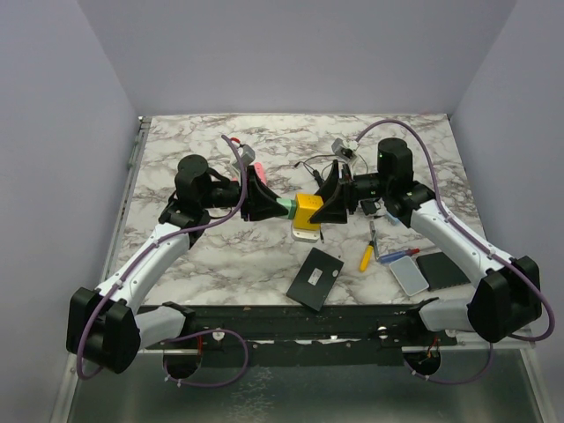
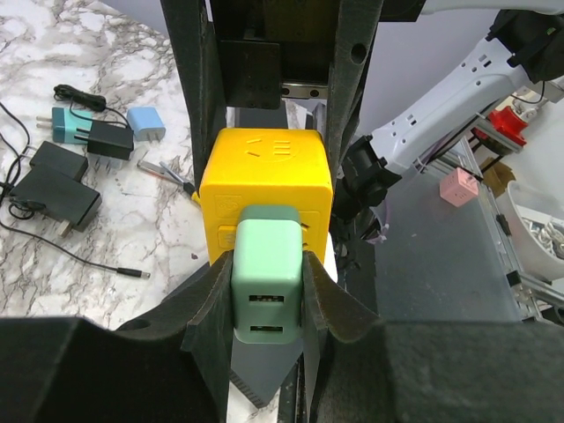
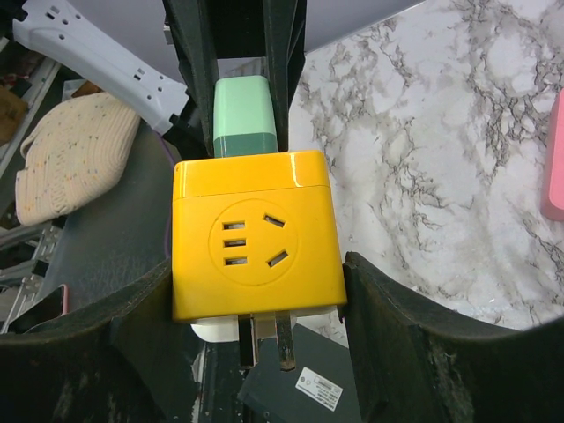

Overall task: Pull the plug off the socket
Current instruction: Remove the plug from the socket.

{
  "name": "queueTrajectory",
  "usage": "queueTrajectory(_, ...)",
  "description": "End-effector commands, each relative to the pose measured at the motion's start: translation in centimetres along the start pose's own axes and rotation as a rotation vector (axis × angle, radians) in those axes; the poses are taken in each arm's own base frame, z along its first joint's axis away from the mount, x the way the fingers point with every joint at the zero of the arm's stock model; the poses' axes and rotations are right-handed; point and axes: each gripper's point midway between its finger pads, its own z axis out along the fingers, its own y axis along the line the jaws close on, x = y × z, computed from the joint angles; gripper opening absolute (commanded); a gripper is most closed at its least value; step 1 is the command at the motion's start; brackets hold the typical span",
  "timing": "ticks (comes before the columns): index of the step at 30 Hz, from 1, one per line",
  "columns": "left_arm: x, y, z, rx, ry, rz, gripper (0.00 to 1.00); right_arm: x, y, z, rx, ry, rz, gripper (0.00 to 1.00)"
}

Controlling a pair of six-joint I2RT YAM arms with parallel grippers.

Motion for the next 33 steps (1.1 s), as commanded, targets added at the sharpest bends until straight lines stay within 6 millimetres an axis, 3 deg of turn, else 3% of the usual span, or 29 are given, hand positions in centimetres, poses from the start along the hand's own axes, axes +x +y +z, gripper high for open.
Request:
queueTrajectory(1, -0.4, -0.8, 0.0, 0.030, 0.005, 0.030, 0.00, -2.2, 3.8, -0.6, -0.134, -0.023, -0.111, 0.01)
queueTrajectory(7, -0.5, -0.6, -0.1, 0.019, -0.002, 0.033, 0.00, -2.0, 3.6, -0.7, -0.108, -0.014, -0.099, 0.01)
queueTrajectory(13, -0.5, -0.2, 0.0, 0.005, -0.004, 0.025, 0.00, -1.9, -0.2, -0.8, 0.124, 0.005, -0.034, 0.01)
queueTrajectory(21, -0.5, 0.5, 0.0, -0.028, -0.014, 0.023, 0.00, -1.4, -3.0, -1.0, 0.254, 0.013, 0.028, 0.01)
queueTrajectory(30, -0.6, 1.3, -0.1, -0.079, -0.025, 0.039, 0.00, -1.7, -4.7, -1.5, 0.360, 0.001, 0.045, 0.01)
queueTrajectory(33, -0.5, 1.3, -0.1, -0.077, -0.018, 0.040, 0.00, -1.6, -4.2, -1.3, 0.329, 0.009, 0.032, 0.00)
